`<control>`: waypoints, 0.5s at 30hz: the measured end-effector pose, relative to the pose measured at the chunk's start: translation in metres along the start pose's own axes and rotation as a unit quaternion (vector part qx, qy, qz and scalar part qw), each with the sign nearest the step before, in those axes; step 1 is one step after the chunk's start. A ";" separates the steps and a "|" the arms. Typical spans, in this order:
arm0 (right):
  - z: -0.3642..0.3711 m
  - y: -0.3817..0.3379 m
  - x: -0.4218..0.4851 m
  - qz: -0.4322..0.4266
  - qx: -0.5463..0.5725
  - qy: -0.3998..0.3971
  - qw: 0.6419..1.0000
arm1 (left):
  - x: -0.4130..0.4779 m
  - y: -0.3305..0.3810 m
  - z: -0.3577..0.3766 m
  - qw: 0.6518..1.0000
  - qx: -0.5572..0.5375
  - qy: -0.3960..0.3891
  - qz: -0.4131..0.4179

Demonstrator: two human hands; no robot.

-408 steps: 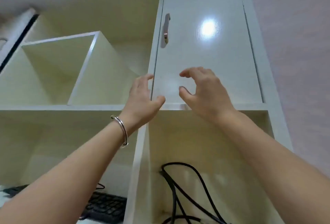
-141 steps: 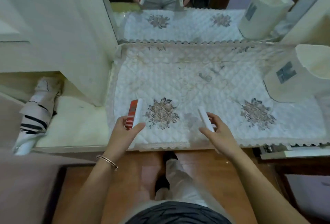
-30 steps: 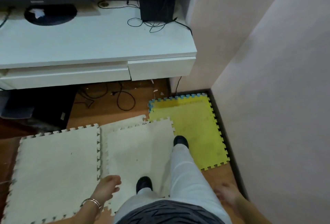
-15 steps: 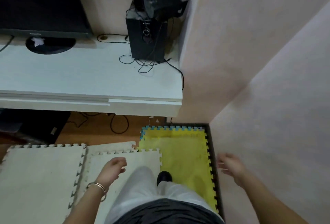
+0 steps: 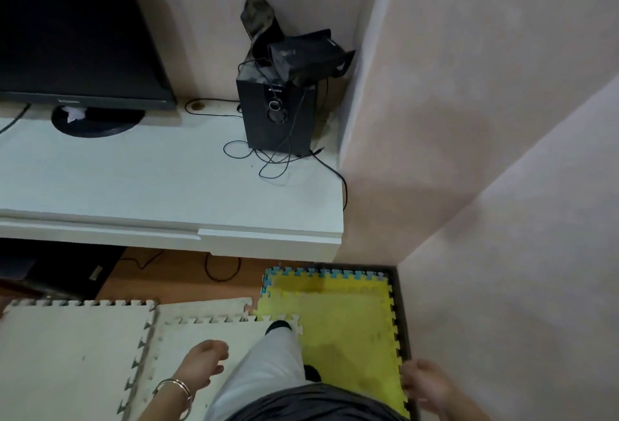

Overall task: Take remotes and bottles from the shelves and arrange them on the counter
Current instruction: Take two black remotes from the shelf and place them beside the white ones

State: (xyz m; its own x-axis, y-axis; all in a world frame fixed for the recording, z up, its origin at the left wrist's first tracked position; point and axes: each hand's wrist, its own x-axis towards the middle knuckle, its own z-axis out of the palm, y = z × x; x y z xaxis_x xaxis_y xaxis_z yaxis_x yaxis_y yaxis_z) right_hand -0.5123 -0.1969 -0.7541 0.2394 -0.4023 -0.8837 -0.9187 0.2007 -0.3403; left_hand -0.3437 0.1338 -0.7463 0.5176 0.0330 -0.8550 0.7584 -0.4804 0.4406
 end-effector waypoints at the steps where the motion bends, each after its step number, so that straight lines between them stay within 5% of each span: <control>1: -0.001 0.002 0.002 0.007 0.002 0.000 1.000 | 0.003 0.005 -0.002 1.000 -0.003 -0.006 -0.005; 8: 0.008 -0.081 -0.006 -0.040 -0.052 -0.007 0.998 | 0.017 0.082 -0.023 0.996 0.025 -0.014 0.087; 11: 0.015 -0.167 -0.031 -0.179 -0.094 0.003 0.979 | 0.005 0.157 -0.038 0.975 0.042 0.000 0.217; 15: 0.014 -0.291 -0.114 -0.418 -0.120 0.003 0.901 | -0.059 0.271 -0.059 0.910 0.026 0.003 0.413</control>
State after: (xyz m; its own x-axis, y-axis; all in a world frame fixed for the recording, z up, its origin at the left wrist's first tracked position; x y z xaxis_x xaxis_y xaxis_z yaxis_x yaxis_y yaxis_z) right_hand -0.2684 -0.1970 -0.5587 0.8773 -0.3288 -0.3497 -0.4609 -0.3732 -0.8052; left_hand -0.1456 0.0537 -0.5599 0.9052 -0.3533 -0.2362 0.0895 -0.3848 0.9186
